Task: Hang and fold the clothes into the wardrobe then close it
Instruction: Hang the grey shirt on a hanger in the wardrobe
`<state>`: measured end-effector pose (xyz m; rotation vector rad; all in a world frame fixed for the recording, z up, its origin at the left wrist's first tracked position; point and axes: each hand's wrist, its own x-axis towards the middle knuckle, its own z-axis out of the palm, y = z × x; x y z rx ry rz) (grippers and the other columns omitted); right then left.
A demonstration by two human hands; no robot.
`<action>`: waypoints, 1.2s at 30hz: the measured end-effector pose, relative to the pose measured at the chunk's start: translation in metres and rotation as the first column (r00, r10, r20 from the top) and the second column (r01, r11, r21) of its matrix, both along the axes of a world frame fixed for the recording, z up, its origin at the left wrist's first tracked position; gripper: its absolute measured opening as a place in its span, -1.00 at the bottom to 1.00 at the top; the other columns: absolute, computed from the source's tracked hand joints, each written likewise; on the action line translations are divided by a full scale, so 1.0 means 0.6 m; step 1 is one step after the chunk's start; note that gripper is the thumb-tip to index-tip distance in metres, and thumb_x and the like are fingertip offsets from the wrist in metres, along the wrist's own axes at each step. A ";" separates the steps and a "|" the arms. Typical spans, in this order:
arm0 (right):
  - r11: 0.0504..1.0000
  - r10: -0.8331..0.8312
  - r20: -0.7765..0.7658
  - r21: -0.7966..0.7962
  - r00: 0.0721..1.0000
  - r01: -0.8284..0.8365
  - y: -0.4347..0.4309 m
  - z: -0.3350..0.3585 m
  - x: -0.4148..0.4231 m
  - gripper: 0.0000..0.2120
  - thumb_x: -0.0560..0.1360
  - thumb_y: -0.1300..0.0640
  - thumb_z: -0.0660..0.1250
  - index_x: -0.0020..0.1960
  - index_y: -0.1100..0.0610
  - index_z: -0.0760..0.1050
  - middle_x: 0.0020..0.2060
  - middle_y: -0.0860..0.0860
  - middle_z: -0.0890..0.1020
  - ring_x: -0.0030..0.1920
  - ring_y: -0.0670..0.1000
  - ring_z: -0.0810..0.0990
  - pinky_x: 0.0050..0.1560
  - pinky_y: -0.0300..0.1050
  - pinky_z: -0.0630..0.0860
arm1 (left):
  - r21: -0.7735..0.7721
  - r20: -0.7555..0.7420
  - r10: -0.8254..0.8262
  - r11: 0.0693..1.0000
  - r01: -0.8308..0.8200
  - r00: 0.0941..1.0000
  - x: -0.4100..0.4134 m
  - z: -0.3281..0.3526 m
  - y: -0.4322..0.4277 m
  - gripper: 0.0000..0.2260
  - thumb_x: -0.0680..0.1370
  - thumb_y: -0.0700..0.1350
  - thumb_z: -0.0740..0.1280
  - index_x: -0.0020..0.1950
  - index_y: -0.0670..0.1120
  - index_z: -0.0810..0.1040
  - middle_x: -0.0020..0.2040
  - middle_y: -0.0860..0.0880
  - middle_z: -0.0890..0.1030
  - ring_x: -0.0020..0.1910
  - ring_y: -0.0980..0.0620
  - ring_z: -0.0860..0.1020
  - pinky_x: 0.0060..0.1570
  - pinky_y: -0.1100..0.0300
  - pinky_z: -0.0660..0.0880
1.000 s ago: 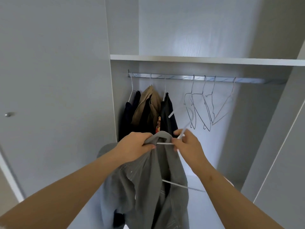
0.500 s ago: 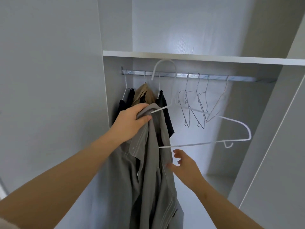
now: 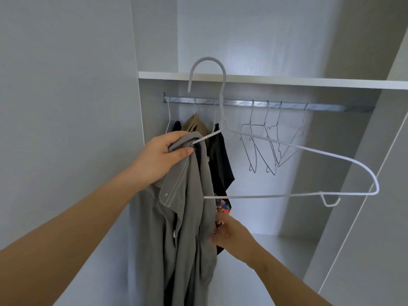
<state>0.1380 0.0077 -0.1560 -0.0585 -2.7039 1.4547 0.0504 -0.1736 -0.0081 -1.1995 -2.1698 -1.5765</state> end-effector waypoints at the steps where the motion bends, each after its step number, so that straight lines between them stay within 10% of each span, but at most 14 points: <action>1: 0.996 -0.018 0.001 0.085 1.000 0.017 -0.002 -0.001 0.001 -0.91 0.47 0.20 0.32 -0.14 0.04 0.44 -0.21 -0.02 0.55 -0.18 -0.06 0.52 -0.15 -0.30 0.46 | 0.005 0.003 -0.007 1.000 0.007 1.000 0.001 0.000 -0.001 -0.72 0.52 -0.21 0.33 0.01 0.21 0.54 -0.22 0.28 0.61 -0.17 0.35 0.54 -0.14 0.54 0.40; 9: 0.947 -0.239 -0.006 -0.220 0.971 0.232 0.051 0.000 0.016 -0.86 0.61 0.11 0.12 -0.11 0.04 0.39 -0.21 0.03 0.57 -0.26 -0.05 0.50 -0.25 -0.31 0.44 | -0.042 -0.030 0.032 0.999 -0.033 0.999 -0.008 0.006 -0.044 -0.68 0.50 -0.28 0.34 -0.05 0.19 0.54 -0.25 0.34 0.60 -0.21 0.41 0.52 -0.17 0.58 0.36; 15: 0.935 -0.353 -0.329 -0.164 0.876 0.315 0.139 0.021 0.040 -0.83 0.50 0.14 0.34 -0.26 0.05 0.44 -0.46 -0.04 0.49 -0.45 -0.11 0.37 -0.44 -0.42 0.30 | -0.280 -0.105 0.019 0.959 -0.048 0.994 -0.014 -0.001 -0.075 -0.73 0.51 -0.22 0.34 -0.08 0.19 0.52 -0.24 0.36 0.59 -0.23 0.42 0.51 -0.20 0.57 0.36; 22: 0.968 -0.238 -0.066 -0.094 0.969 0.232 0.208 0.052 0.078 -0.65 0.43 0.13 0.41 -0.51 0.08 0.45 -0.51 -0.09 0.48 -0.39 -0.13 0.41 -0.31 -0.34 0.35 | -0.509 0.138 -0.105 0.845 0.162 0.985 -0.012 0.019 -0.074 -0.76 0.44 -0.19 0.38 -0.33 0.13 0.62 -0.36 0.21 0.62 -0.37 0.36 0.52 -0.35 0.49 0.40; 28: 0.913 -0.089 0.355 -0.345 0.931 0.218 0.233 0.062 0.135 -0.45 0.21 -0.10 0.44 -0.02 0.33 0.56 -0.17 0.23 0.59 -0.21 0.09 0.59 -0.11 -0.12 0.53 | -0.555 0.623 -0.097 0.643 0.527 0.776 -0.017 0.001 -0.065 -0.92 0.38 -0.25 0.38 -0.25 -0.10 0.64 -0.28 -0.02 0.68 -0.31 0.12 0.63 -0.32 0.30 0.53; 33: 0.952 -0.165 0.357 -0.185 0.919 0.243 0.227 0.058 0.141 -0.74 0.38 -0.02 0.41 -0.32 0.14 0.49 -0.37 0.06 0.54 -0.32 -0.04 0.50 -0.23 -0.23 0.44 | -0.737 0.447 -0.006 0.563 0.373 0.894 -0.021 -0.025 -0.042 -0.94 0.46 -0.16 0.42 -0.08 -0.06 0.62 -0.18 0.07 0.68 -0.21 0.20 0.62 -0.20 0.36 0.50; 36: 0.962 -0.270 0.214 0.010 0.939 0.274 0.219 0.057 0.128 -0.67 0.49 0.04 0.36 -0.41 0.09 0.42 -0.49 -0.06 0.44 -0.42 -0.11 0.38 -0.35 -0.29 0.32 | -0.867 0.084 0.010 0.493 0.068 0.996 -0.009 -0.035 -0.018 -0.95 0.50 -0.05 0.37 -0.16 0.03 0.56 -0.24 0.16 0.57 -0.22 0.21 0.54 -0.22 0.39 0.39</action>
